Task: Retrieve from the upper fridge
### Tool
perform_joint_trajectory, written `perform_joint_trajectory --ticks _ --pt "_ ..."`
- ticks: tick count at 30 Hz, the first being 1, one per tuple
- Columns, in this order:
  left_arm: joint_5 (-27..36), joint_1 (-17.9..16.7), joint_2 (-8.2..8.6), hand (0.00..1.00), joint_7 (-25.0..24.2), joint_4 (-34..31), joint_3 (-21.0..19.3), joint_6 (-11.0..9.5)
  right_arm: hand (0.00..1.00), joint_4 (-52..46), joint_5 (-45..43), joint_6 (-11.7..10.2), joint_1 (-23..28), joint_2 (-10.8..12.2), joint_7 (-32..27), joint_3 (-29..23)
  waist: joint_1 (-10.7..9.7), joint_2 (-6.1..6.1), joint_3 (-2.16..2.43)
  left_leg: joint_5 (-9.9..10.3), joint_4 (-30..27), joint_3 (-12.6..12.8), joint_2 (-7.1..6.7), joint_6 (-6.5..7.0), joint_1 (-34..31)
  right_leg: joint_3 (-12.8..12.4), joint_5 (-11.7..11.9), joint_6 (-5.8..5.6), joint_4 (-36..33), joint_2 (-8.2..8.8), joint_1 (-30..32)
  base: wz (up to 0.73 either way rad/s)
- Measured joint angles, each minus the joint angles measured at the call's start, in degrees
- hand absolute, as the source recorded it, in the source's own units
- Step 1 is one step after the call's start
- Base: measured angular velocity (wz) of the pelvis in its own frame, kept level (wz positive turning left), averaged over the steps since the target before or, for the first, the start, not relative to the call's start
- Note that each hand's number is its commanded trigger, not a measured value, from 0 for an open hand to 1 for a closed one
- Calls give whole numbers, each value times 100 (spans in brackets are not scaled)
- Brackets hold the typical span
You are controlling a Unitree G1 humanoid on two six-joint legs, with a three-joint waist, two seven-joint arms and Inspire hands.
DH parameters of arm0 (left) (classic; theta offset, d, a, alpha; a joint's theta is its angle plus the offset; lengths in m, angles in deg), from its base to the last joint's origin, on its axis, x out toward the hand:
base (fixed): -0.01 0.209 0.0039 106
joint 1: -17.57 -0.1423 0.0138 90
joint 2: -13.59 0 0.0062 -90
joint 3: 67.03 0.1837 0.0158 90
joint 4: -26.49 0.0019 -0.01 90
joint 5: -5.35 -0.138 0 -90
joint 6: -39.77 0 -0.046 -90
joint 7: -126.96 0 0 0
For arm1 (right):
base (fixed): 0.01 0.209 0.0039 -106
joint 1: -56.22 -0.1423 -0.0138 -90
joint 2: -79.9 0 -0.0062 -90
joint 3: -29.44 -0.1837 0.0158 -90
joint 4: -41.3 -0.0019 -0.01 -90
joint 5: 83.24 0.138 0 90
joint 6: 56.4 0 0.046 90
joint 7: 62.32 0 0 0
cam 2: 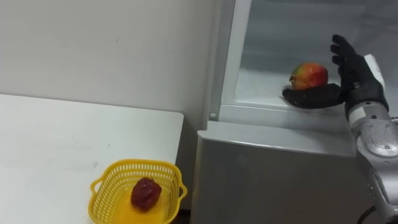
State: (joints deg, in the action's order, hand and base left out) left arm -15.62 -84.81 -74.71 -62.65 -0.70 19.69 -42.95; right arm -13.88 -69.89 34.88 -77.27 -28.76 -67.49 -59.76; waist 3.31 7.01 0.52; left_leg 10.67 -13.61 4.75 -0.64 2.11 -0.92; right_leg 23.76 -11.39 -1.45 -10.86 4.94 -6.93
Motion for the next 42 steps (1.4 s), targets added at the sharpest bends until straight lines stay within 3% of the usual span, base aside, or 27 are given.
perform_joint_trajectory --ticks 10,23,42 --pt "1 -24 -3 0 -21 -48 0 34 0 245 33 2 0 -9 336 -55 10 85 4 1 -31 -11 0 1 -37 4 3 4 7 -4 12 0" --pt "-1 -61 -3 0 -13 -64 -1 93 0 297 35 -28 -28 -100 500 -98 23 76 2 0 -37 -13 2 1 -85 10 8 11 5 -8 90 0" --pt "2 -70 -75 0 -4 -263 1 200 0 1162 552 -44 -397 -355 1272 25 82 11 2 -8 -20 -13 2 -1 -63 39 9 13 9 -5 41 0"
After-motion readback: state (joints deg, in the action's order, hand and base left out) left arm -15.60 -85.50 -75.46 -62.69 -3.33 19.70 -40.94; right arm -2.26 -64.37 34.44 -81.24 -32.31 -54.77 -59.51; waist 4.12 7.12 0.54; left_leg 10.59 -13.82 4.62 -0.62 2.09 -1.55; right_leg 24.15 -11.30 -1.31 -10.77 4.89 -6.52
